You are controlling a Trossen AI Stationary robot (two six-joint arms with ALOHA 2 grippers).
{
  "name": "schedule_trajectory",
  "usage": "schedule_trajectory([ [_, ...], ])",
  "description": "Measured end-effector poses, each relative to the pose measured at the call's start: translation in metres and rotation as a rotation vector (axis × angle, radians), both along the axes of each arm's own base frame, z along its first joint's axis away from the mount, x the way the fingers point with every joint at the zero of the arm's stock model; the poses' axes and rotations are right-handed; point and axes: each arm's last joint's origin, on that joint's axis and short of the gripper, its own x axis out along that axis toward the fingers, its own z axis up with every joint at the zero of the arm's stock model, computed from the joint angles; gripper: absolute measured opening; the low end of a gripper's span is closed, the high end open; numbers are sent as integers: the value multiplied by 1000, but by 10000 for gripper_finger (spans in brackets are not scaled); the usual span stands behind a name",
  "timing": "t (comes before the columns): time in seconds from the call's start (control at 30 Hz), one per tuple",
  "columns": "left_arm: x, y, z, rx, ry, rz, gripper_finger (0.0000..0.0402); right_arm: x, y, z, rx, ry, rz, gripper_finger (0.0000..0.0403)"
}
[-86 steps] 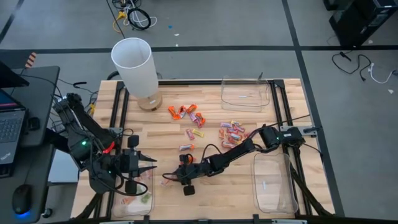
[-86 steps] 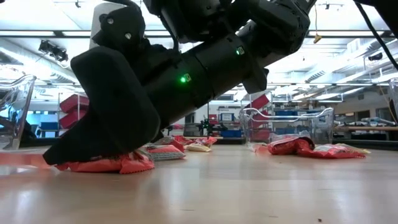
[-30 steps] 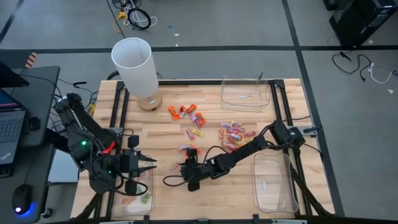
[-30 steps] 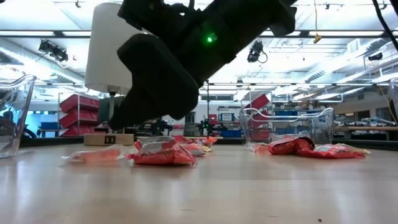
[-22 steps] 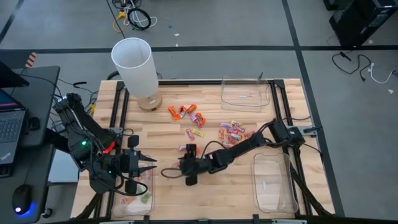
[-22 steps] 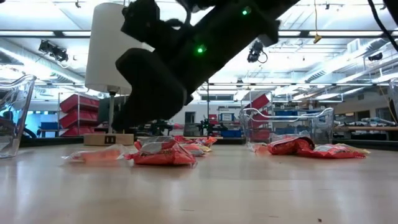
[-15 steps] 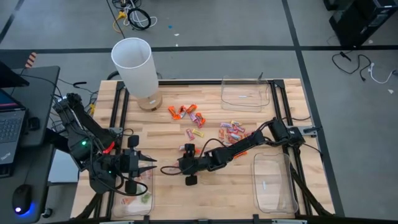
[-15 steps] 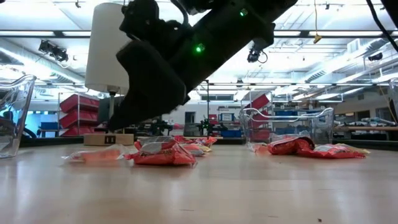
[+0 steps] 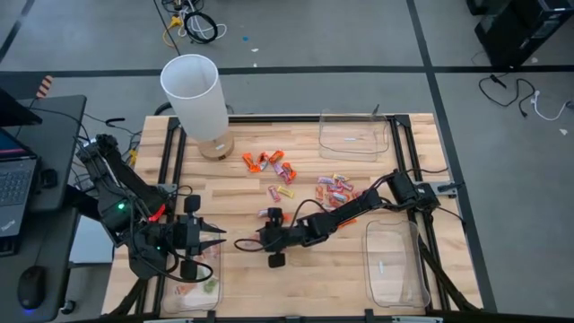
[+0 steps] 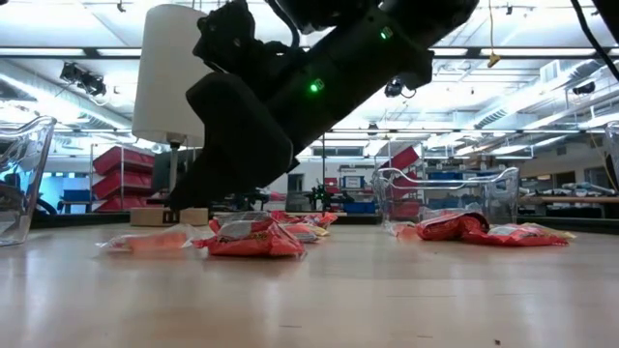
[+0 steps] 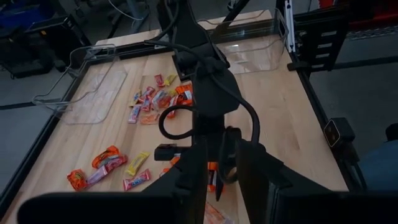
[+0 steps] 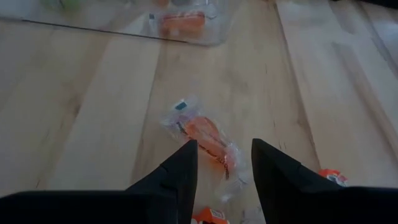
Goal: Sort candy
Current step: Put the orange gummy into the bottom left transparent bin
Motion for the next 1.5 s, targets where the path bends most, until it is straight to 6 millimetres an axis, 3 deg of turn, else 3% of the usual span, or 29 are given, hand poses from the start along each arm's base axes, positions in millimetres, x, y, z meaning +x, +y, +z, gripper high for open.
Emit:
schedule_trajectory([
  [0.43, 0, 0, 0, 17, 0, -10, 86, -3, -7, -9, 49, -37, -15, 136],
  [0.67, 0, 0, 1, 11, -5, -11, 86, -1, -6, -29, 56, -26, -10, 133],
  [0.83, 1, -2, 0, 19, -2, -11, 86, 1, -10, -27, 55, -36, -22, 128],
  [1.0, 2, -3, -2, 24, 2, -11, 86, 2, -16, -27, 68, -17, -22, 95],
  [1.23, 3, -3, -2, 28, 4, -10, 86, 1, -16, -28, 68, -10, -5, 8],
  [1.5, 3, -3, -3, 30, 5, -10, 86, 5, -14, -22, 123, -86, -19, 1],
])
